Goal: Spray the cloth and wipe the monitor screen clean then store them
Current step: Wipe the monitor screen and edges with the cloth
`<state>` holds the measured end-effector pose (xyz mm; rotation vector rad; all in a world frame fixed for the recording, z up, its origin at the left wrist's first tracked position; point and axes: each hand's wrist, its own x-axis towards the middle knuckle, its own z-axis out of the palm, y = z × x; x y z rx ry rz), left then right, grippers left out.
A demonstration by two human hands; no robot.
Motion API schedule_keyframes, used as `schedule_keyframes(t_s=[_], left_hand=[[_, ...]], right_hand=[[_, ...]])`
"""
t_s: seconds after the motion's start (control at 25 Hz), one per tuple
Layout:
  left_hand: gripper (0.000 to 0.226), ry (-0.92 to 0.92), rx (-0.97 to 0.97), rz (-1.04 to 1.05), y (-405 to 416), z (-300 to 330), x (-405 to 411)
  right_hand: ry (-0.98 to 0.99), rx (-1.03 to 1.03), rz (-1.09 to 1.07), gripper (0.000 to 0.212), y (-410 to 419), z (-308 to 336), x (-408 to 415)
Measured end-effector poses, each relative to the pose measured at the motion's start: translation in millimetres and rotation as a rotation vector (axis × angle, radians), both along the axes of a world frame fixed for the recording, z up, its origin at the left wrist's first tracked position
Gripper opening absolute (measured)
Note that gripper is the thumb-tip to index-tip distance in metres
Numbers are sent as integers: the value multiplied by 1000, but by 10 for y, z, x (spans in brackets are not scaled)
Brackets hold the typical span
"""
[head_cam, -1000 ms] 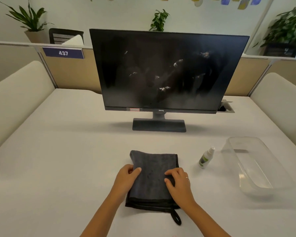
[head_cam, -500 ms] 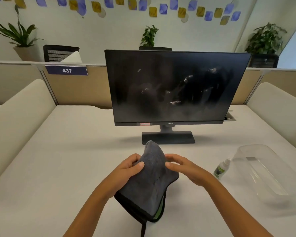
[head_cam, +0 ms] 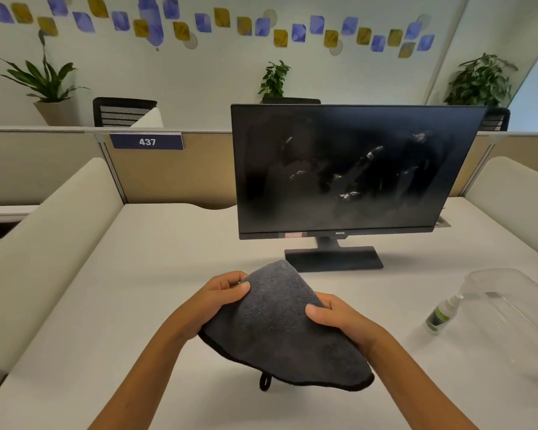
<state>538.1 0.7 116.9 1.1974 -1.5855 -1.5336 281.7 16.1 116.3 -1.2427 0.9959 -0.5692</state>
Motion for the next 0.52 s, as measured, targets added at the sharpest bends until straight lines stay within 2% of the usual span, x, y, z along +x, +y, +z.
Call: schedule_keyframes(t_s=[0.12,0.16,0.32,0.44,0.52], left_hand=[[26,38,-9,-15,-86,6,49],[26,50,-14,-15,-118,2,51],[19,-47,-131,143,-280,0,-43],[10,-83,-276,353,-457,65,-68],[13,-115,-360,386,-600,115,-38]], right_hand=[[127,66,-145,27,17,95,222],[104,97,-210,29,-19,119,316],[-247,142,-407,40,-37,210,477],[-244,145,-572,40,-166,298,590],[-296,123,-663,34,-261,385,598]])
